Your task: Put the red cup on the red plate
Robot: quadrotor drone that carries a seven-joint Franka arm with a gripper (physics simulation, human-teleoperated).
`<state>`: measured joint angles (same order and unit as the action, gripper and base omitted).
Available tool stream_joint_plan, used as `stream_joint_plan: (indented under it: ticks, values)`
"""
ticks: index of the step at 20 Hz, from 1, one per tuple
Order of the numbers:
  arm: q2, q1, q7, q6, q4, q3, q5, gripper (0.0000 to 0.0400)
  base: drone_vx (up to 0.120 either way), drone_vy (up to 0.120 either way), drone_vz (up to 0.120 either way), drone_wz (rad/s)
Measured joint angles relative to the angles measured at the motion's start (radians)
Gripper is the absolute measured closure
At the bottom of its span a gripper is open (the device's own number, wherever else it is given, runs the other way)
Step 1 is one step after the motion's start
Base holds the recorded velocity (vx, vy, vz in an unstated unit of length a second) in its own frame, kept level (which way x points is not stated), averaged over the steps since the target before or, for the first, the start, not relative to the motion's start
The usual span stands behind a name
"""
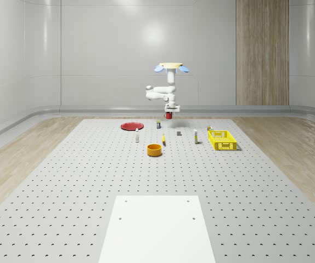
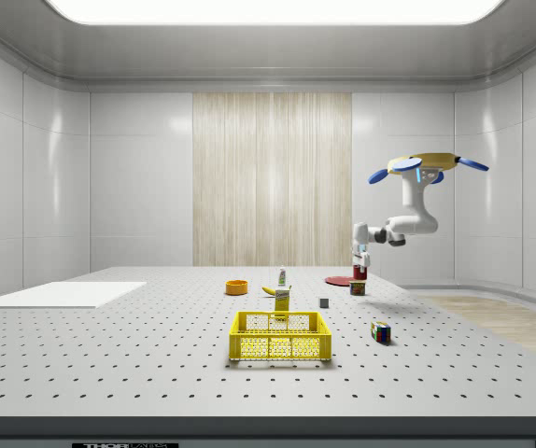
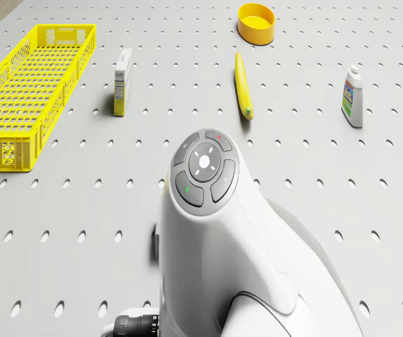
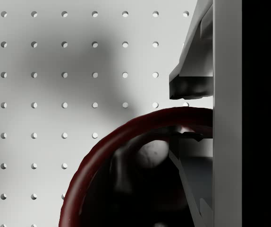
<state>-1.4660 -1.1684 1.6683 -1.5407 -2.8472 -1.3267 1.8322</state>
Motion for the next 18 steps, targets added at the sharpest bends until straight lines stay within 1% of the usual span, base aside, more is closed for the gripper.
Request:
stream_joint_plan:
  ticks: [18]
  values:
    - [-0.026,-0.007,0.006,-0.025,0.001,-0.004,-0.011,0.03,0.0,-0.12,0.0,0.0]
